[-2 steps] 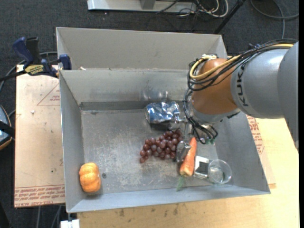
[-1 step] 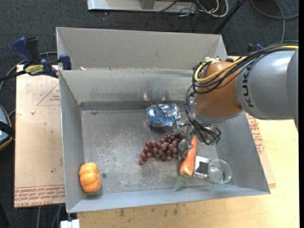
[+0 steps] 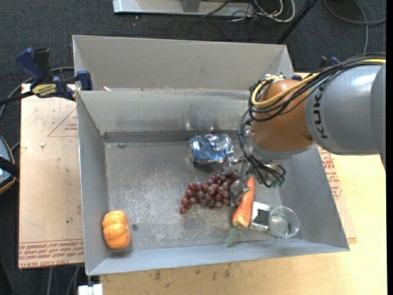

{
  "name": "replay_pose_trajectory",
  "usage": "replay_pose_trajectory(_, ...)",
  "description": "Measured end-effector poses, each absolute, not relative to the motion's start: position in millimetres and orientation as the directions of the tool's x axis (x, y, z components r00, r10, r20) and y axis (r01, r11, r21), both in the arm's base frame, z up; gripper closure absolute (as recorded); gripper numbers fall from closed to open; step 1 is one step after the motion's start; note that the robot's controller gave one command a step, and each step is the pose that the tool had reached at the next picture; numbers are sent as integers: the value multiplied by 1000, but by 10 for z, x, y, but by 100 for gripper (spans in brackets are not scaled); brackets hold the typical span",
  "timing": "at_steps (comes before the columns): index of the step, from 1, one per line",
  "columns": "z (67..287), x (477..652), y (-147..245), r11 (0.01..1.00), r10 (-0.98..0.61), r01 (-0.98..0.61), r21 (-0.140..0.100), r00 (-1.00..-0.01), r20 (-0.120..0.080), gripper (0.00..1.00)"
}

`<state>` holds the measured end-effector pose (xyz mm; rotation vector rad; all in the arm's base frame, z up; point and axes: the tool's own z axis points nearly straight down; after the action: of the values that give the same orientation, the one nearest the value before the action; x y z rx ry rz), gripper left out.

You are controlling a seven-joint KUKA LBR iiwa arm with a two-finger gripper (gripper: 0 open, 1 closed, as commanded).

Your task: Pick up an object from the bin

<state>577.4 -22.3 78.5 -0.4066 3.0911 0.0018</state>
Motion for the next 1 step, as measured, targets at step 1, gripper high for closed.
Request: replay_pose_trajectory(1,806,5769,-223,966,-259,-259,-1,-966,-21,100)
